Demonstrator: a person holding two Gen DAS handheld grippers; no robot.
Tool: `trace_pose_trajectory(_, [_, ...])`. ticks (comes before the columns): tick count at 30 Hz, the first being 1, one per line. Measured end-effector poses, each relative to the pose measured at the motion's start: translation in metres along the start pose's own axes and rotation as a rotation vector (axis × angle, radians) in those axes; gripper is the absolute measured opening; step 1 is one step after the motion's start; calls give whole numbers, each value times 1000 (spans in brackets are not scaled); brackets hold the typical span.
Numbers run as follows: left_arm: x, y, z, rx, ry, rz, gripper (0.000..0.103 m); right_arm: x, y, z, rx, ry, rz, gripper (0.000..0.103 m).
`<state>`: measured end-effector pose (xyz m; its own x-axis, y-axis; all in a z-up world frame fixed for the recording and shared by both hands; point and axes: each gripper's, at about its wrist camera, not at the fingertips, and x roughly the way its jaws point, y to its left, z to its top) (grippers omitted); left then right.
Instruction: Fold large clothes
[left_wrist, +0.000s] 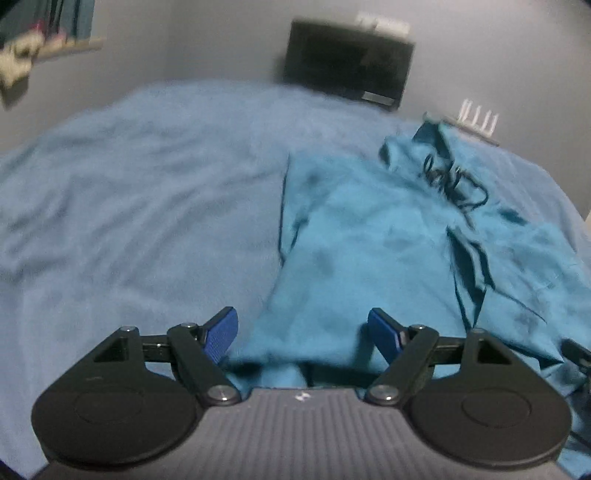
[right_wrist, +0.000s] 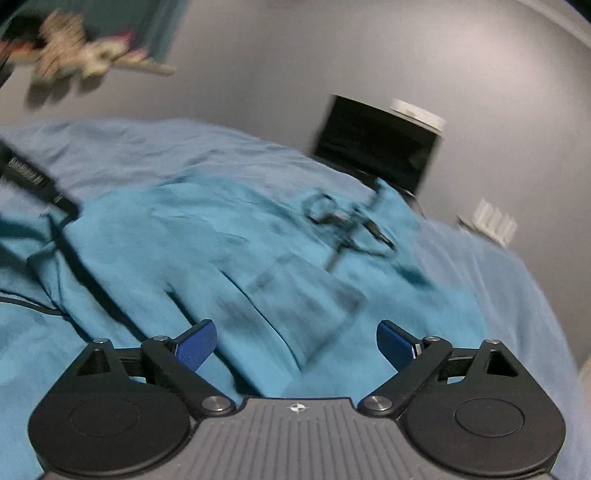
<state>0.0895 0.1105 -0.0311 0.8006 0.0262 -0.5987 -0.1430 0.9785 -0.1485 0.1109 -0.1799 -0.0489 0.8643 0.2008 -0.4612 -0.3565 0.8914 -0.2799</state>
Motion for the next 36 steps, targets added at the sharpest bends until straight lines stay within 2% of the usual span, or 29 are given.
trace_pose_trajectory(2, [9, -3, 0, 21, 9, -19, 76, 18, 18, 19, -66, 42, 31, 90])
trace_pose_trajectory(5, [19, 1, -3, 24, 96, 15, 76, 47, 49, 33, -170, 112, 67, 83])
trace_pose_trajectory(7, [30, 6, -8, 17, 149, 34, 76, 65, 64, 34, -213, 170, 49, 81])
trace_pose_trajectory(9, [34, 12, -10, 5, 167, 28, 77, 76, 72, 31, -214, 213, 43, 79])
trace_pose_trajectory(11, [40, 12, -10, 11, 178, 27, 77, 79, 71, 27, -204, 208, 36, 46])
trace_pose_trajectory(12, [42, 13, -10, 14, 180, 24, 77, 78, 67, 26, -191, 198, 12, 16])
trace_pose_trajectory(13, [46, 12, -11, 18, 182, 22, 78, 76, 61, 26, -160, 187, 1, 9])
trace_pose_trajectory(16, [50, 13, -12, 20, 187, 17, 79, 56, 25, 29, 27, 102, -2, 6])
trace_pose_trajectory(20, [50, 11, -11, 23, 187, 18, 79, 20, -28, 26, 208, -12, -109, 6])
trace_pose_trajectory(22, [50, 9, -10, 29, 187, 21, 79, 3, -61, 15, 320, -32, -186, 6])
trace_pose_trajectory(24, [48, 6, -10, 42, 182, 9, 85, -4, -92, -1, 430, -11, -214, 8])
trace_pose_trajectory(26, [46, 1, -10, 69, 182, 18, 85, -6, -110, -20, 498, 35, -234, 16])
trace_pose_trajectory(28, [44, -5, -11, 106, 176, 37, 85, -8, -120, -41, 582, 74, -218, 34])
trace_pose_trajectory(29, [42, -9, -11, 119, 168, 40, 85, -10, -123, -50, 620, 82, -201, 37])
trace_pose_trajectory(31, [35, -15, -11, 145, 132, 19, 85, -8, -135, -64, 720, 64, -136, 55])
trace_pose_trajectory(33, [26, -21, -9, 174, 80, -7, 85, -5, -147, -70, 807, 34, -91, 60])
trace_pose_trajectory(35, [16, -29, -8, 209, 19, -40, 85, -4, -150, -73, 850, 15, -83, 56])
trace_pose_trajectory(36, [10, -35, -8, 235, -13, -58, 85, -2, -151, -75, 855, 10, -75, 32])
